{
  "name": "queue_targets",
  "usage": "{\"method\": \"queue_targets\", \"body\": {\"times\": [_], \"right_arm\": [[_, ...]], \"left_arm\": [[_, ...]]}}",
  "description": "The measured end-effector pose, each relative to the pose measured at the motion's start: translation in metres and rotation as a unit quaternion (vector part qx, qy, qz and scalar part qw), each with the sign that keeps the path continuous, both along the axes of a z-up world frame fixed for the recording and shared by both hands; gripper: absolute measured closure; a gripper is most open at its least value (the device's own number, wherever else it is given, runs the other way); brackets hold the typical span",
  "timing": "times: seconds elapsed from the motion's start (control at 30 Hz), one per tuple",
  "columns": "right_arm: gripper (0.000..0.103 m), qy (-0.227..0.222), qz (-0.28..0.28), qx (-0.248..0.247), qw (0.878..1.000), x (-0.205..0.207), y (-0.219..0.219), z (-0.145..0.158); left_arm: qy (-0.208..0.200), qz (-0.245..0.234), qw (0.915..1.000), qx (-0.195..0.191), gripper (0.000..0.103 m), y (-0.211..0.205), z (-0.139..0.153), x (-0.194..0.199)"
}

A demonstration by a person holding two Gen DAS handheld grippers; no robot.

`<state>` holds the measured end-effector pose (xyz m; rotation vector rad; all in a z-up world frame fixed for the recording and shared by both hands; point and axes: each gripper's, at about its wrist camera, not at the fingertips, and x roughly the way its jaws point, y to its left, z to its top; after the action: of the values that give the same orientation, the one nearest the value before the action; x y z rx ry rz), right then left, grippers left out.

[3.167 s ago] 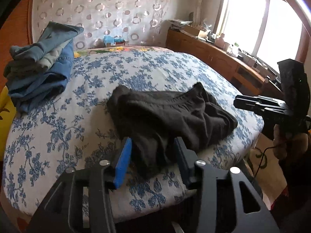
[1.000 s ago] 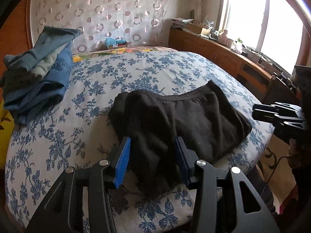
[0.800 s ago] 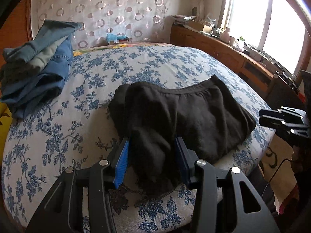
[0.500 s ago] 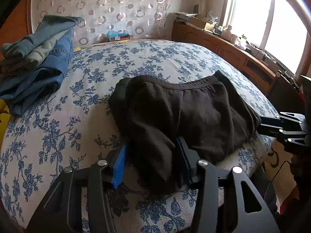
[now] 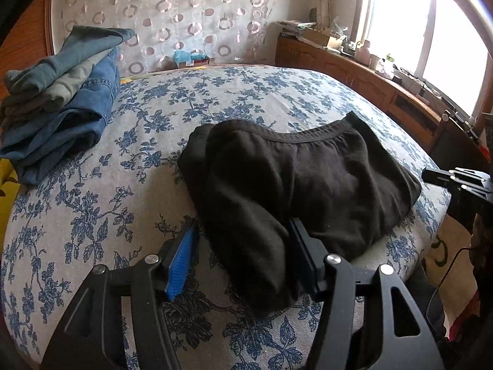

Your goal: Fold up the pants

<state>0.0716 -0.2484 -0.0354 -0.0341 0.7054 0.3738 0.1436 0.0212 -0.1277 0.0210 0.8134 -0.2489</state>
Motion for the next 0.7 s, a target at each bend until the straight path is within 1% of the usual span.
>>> {"method": "queue_targets", "body": {"times": [0.23,0.3,0.47,0.57,0.63,0.7], "right_arm": [[0.103,-0.01,0.02,0.009,1.0,-0.007,0.004,0.004],[0.103,-0.011,0.029,0.014,0.999,-0.008,0.007,0.006],[0.103,-0.012,0.036,0.026,0.999,0.001,0.01,0.006],[0.095,-0.013,0.035,0.03,0.999,0.007,0.011,0.008],[0.077,-0.006,0.031,0.027,0.999,0.012,0.015,0.007],[0.071,-0.003,0.026,0.029,0.999,0.019,0.018,0.006]], "left_arm": [[-0.003,0.002,1.0,-0.001,0.042,-0.001,-0.001,-0.001],[-0.005,0.008,1.0,0.002,0.036,-0.001,-0.001,-0.001],[-0.01,0.02,0.9997,0.003,0.026,0.001,-0.003,-0.001],[-0.013,0.022,0.9997,0.003,0.024,0.002,-0.003,-0.001],[-0.013,0.023,0.9997,0.002,0.024,0.001,-0.003,-0.001],[-0.012,0.025,0.9996,0.003,0.024,0.001,-0.003,0.0]]}}
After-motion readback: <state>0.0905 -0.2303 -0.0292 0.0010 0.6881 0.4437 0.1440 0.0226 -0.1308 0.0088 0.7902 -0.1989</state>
